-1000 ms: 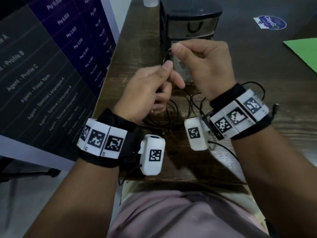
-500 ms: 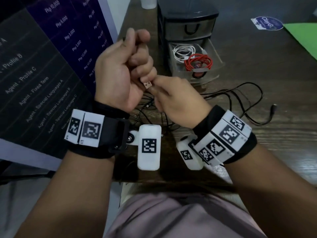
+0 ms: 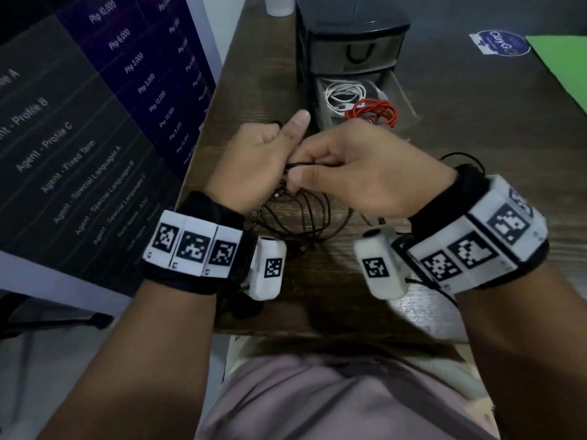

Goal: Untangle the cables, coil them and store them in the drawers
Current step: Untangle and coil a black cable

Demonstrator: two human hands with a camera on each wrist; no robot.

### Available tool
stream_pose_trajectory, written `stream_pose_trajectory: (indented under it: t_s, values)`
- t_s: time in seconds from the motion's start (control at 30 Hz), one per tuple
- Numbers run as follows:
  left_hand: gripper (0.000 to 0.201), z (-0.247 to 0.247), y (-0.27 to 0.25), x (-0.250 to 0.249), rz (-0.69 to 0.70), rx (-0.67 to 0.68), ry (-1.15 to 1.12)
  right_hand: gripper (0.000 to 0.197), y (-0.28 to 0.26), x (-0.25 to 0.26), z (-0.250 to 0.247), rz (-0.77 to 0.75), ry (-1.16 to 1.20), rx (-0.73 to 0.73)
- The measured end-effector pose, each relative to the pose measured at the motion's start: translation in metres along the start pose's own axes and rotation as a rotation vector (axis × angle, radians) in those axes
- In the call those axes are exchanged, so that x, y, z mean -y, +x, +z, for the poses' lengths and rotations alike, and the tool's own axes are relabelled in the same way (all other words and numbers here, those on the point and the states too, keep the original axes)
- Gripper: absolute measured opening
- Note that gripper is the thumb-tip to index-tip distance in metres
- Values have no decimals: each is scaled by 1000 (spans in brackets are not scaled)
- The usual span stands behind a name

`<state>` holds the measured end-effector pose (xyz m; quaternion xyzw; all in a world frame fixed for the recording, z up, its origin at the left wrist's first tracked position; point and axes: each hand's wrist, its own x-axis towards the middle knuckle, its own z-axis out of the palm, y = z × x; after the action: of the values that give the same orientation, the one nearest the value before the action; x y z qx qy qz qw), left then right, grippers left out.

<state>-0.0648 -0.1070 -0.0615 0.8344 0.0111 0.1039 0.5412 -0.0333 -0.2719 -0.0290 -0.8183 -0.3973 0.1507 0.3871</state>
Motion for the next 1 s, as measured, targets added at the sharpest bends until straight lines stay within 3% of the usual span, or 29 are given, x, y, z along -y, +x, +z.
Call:
stream_pose_trajectory:
  t_s: [0.2,0.3,0.43,0.5,0.57,0.63,0.7,0.83,0.9,1.0]
  values:
    - [60,0,-2,-8,-35,118,-107,14,-1,-8,-12,-84,63,-125]
    - [52,2,-6,-13,-74,178,-177,15,-1,-13,-18,-81,72,-328]
    - [44,7,-10,-17,-109,238,-351,47,3,-18,-18,-2,-55,-621]
    - [45,7,-10,-18,-91,258,-417,68,4,-19,-15,40,-61,-676]
    - [45,6,-9,-20,-73,263,-468,73,4,-17,-13,99,-22,-655]
    - [46,7,-10,-20,-64,244,-507,71,4,-17,-11,139,25,-604]
    - [50,8,-11,-18,-68,193,-526,64,6,-18,-9,65,93,-562]
    - [53,8,-12,-10,-78,100,-590,27,8,-28,-13,-115,215,-449]
    - [55,7,-12,-10,-112,89,-628,20,10,-31,-16,-144,241,-405]
    - [56,10,-15,-15,-121,188,-668,18,15,-30,-16,-180,144,-543]
